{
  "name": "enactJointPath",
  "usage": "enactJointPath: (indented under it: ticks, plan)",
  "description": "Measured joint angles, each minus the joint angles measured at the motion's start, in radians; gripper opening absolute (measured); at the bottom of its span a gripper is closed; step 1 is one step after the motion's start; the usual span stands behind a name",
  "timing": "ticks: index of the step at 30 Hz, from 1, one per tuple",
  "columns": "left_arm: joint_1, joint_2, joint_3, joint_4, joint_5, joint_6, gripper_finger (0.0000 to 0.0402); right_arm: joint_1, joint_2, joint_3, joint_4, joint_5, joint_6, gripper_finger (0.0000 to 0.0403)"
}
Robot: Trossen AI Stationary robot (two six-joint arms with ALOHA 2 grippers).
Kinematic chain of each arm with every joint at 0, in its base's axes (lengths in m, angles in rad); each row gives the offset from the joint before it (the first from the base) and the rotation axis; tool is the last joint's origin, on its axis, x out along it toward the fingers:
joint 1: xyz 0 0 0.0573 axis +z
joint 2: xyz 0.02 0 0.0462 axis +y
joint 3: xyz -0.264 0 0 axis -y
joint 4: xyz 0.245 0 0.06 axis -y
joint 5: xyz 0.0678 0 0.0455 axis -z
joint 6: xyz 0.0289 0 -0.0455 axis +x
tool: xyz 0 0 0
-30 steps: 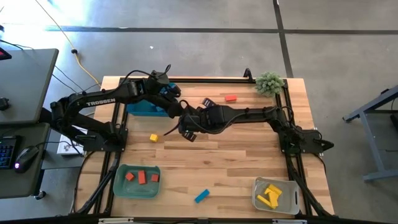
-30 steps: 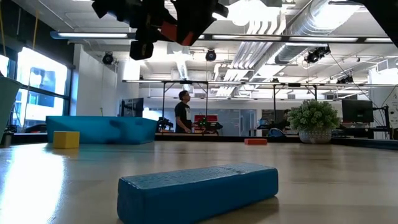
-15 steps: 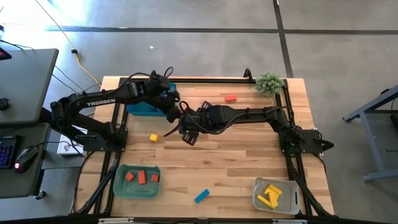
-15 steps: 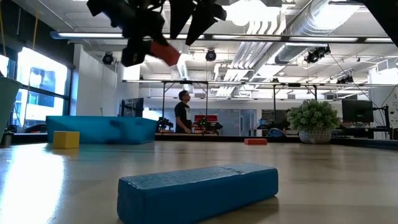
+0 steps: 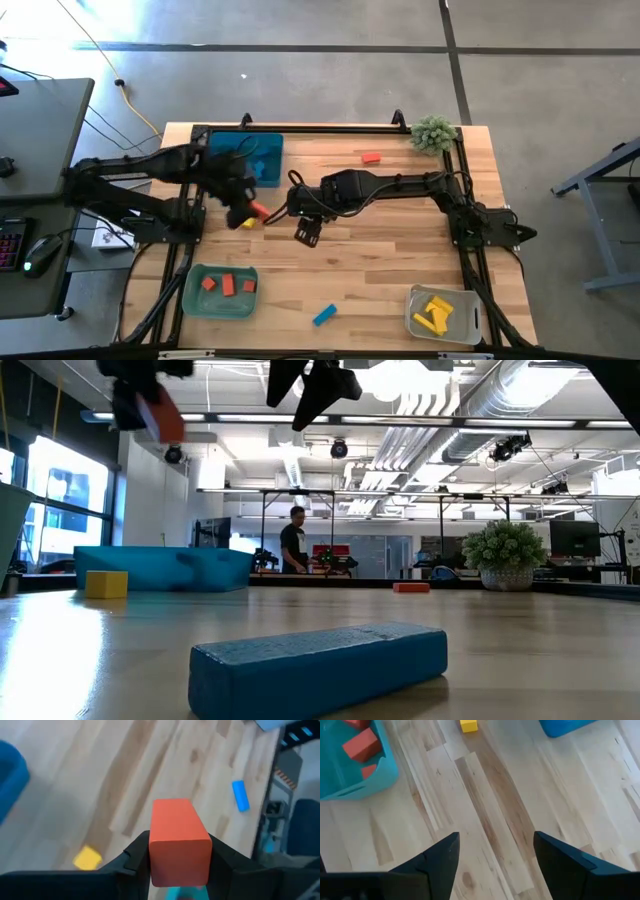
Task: Sort & place blocks by color
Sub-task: Put the orange block into the green bin
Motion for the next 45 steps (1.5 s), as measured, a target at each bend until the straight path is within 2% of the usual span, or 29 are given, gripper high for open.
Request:
enactJointPath:
  ticks: [6,12,16,20,25,33,38,42,45]
  plan:
    - [-0.168,-0.098,0.000,-0.100,-0.076,-0.104,0.0111,0.000,0.000,0.000,0.014,0.001,0.009,0.0242]
    - [-0.354,-0.125,0.000,-0.160,-0.161,-0.185,0.0111,0.000,0.000,0.000,0.050,0.004,0.081,0.0242]
    - [-0.479,-0.122,-0.007,-0.166,-0.168,-0.232,0.0111,0.000,0.000,0.000,0.053,0.005,0.112,0.0242]
    - [-0.598,-0.120,-0.066,-0.157,-0.168,-0.300,0.0112,0.000,0.000,0.000,0.053,0.005,0.137,0.0242]
    - [-0.720,-0.120,-0.143,-0.138,-0.168,-0.454,0.0112,0.004,0.000,0.000,0.053,0.006,0.137,0.0242]
    - [-0.888,-0.117,-0.218,-0.024,-0.168,-0.702,0.0113,0.007,0.000,0.000,0.053,-0.002,0.137,0.0242]
    - [-0.971,-0.086,-0.274,0.069,-0.182,-0.797,0.0114,0.012,0.000,0.000,0.052,-0.010,0.131,0.0242]
    - [-1.022,-0.042,-0.296,0.090,-0.203,-0.871,0.0122,0.023,0.000,0.000,0.052,-0.098,0.095,0.0242]
    - [-1.044,-0.005,-0.296,0.098,-0.225,-0.908,0.0131,0.035,0.000,0.000,0.052,-0.124,0.050,0.0242]
